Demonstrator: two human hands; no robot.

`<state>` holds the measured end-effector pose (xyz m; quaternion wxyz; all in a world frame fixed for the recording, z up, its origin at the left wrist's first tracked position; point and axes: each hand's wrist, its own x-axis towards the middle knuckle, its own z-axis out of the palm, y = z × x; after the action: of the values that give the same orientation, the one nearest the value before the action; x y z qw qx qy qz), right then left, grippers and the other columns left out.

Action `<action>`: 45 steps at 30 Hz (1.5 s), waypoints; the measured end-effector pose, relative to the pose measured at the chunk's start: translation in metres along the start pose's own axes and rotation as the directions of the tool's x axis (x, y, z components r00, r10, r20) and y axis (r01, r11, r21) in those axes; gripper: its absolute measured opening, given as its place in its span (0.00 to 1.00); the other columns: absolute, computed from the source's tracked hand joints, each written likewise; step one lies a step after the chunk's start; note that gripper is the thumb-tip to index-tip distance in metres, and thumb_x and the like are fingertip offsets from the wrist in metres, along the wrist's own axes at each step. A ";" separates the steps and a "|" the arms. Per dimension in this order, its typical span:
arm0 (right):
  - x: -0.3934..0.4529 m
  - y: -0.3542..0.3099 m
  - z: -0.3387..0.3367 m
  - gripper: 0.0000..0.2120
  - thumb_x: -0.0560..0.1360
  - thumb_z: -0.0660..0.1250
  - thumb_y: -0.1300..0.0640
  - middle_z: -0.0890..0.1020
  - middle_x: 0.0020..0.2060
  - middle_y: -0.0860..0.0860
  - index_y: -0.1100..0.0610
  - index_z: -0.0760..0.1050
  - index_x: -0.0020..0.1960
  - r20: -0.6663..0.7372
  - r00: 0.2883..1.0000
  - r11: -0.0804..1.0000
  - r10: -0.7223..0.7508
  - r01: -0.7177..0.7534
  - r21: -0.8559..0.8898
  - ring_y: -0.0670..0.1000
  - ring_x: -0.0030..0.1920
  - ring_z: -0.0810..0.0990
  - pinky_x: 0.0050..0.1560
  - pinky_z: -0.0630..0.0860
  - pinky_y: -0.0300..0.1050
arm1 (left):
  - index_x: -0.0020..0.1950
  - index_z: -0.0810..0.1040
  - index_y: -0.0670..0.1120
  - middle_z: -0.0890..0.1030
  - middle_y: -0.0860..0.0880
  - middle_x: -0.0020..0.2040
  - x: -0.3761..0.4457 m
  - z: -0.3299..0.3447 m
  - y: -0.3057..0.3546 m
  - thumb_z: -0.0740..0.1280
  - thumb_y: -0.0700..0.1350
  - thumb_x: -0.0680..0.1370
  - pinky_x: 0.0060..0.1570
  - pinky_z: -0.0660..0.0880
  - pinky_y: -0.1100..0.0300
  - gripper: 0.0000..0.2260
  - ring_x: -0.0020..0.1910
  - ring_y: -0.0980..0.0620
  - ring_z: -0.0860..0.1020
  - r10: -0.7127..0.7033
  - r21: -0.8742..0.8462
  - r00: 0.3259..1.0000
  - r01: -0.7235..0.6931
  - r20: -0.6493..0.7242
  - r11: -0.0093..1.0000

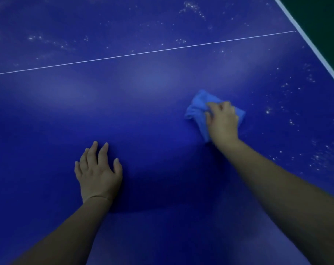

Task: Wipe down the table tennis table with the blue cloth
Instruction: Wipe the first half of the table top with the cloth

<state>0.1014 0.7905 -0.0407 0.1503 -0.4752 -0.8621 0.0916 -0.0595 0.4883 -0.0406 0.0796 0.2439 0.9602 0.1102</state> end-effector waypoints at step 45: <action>-0.052 -0.024 -0.007 0.17 0.77 0.63 0.62 0.76 0.60 0.60 0.55 0.77 0.64 0.061 0.982 0.954 -0.178 0.157 0.256 0.63 0.60 0.73 0.61 0.70 0.56 | 0.75 0.62 0.50 0.58 0.48 0.78 0.002 0.007 -0.006 0.57 0.55 0.79 0.75 0.47 0.41 0.25 0.77 0.44 0.54 0.062 -0.004 0.996 -0.063 -0.067 0.998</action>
<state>0.1108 0.7340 -0.0362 0.1803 -0.3732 -0.8864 0.2062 -0.0621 0.4854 -0.0487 0.0446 0.2698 0.9539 0.1238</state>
